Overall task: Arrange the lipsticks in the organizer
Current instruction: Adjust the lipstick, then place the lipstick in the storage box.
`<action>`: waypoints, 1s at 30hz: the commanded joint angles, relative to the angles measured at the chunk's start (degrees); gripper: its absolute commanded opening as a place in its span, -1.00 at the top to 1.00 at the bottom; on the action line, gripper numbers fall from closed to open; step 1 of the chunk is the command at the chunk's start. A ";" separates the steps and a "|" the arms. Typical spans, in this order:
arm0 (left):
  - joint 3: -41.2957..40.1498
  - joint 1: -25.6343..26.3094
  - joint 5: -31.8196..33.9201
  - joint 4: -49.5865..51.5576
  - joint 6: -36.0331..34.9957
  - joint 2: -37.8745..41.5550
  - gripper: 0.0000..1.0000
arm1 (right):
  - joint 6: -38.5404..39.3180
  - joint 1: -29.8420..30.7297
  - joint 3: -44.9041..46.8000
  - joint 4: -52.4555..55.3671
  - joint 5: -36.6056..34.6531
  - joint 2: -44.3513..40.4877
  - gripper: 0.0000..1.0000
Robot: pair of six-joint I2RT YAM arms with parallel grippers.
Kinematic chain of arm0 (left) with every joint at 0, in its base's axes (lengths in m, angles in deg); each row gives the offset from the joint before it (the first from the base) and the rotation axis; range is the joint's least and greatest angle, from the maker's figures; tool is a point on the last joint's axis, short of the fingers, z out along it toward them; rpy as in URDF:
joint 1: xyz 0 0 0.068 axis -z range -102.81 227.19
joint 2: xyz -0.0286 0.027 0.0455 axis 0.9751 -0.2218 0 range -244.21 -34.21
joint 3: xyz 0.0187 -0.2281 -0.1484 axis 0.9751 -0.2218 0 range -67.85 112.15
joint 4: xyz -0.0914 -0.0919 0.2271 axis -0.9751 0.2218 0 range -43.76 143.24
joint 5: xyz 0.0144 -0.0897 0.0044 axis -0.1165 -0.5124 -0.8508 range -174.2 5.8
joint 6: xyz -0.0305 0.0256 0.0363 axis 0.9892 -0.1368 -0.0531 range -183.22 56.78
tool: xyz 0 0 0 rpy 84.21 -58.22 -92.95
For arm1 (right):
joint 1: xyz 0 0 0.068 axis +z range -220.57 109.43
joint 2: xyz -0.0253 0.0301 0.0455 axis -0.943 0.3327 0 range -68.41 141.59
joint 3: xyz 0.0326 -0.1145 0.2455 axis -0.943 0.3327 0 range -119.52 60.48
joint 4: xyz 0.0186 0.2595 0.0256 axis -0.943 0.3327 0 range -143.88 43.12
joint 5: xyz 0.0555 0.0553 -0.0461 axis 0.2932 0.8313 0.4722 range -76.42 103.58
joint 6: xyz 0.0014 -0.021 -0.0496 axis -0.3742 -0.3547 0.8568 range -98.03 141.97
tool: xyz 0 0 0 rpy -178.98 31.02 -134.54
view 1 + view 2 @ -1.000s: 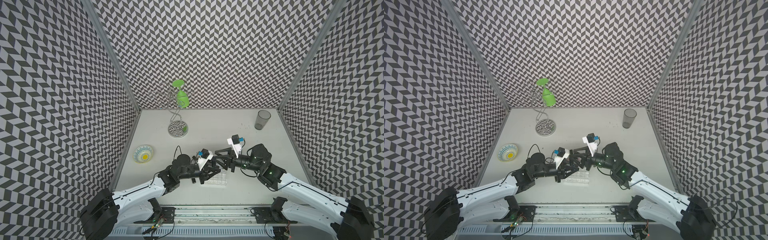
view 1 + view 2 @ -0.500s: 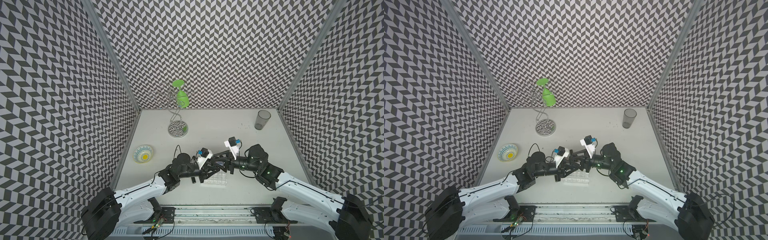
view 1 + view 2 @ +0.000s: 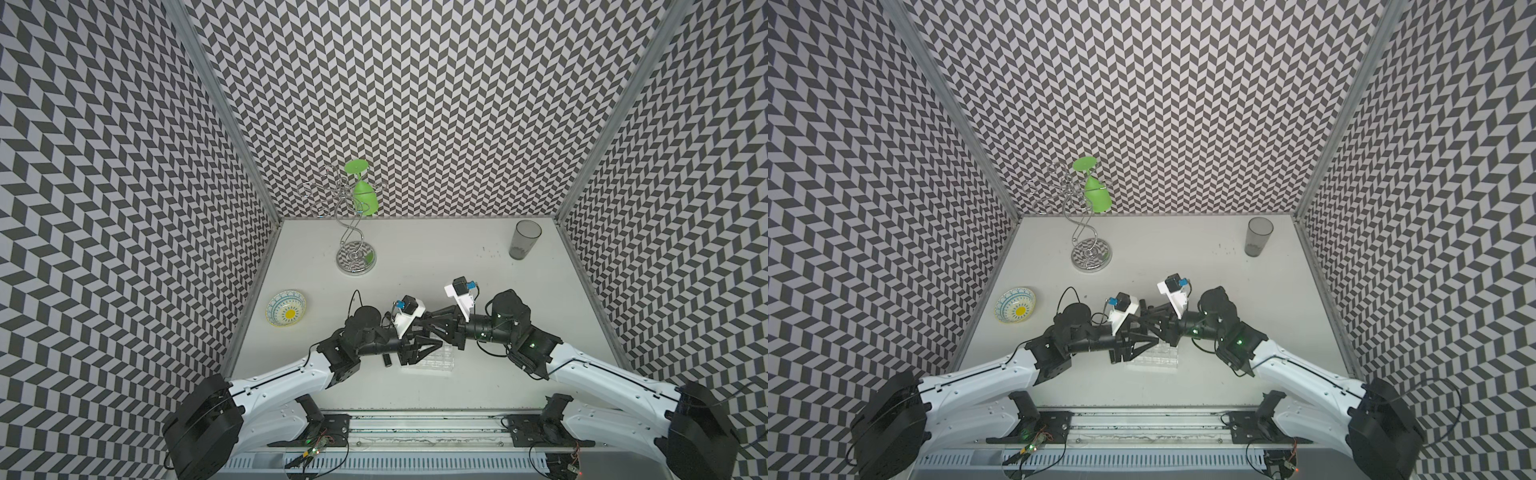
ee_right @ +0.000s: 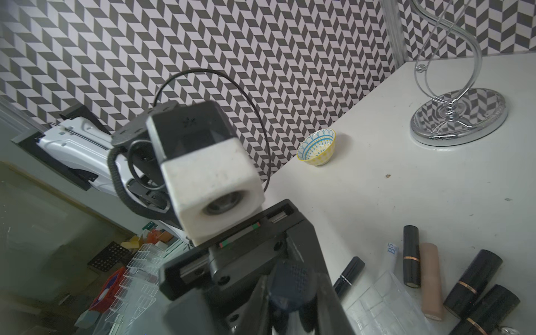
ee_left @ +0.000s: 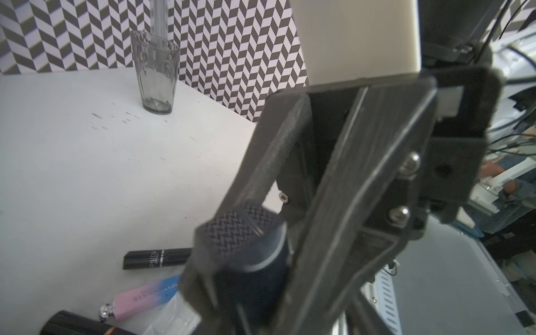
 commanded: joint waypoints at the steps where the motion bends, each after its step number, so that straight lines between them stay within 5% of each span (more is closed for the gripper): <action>1: -1.27 0.11 2.45 -1.42 -0.01 2.78 -0.99 | 0.74 0.41 1.48 -2.13 -4.22 -2.45 0.71; 8: -9.57 -0.71 12.99 -3.86 4.15 14.90 -0.99 | -4.87 -0.44 5.17 -4.99 -8.26 -6.19 0.73; 12: -10.03 -1.48 17.51 -0.53 8.68 18.72 -0.99 | -14.83 -2.93 6.75 -8.98 -1.82 -5.32 0.79; 16: -11.12 -1.99 19.47 -0.79 12.74 21.39 -0.99 | -24.87 -7.62 6.71 -13.51 13.30 -2.44 1.00; 19: -13.18 -2.04 19.32 -3.21 14.00 23.82 -0.99 | -29.34 -8.10 6.75 -17.35 16.29 -1.24 1.00; 30: -15.62 -1.97 17.42 0.86 1.29 31.72 -0.99 | -38.14 -8.10 5.70 -27.51 21.25 3.92 1.00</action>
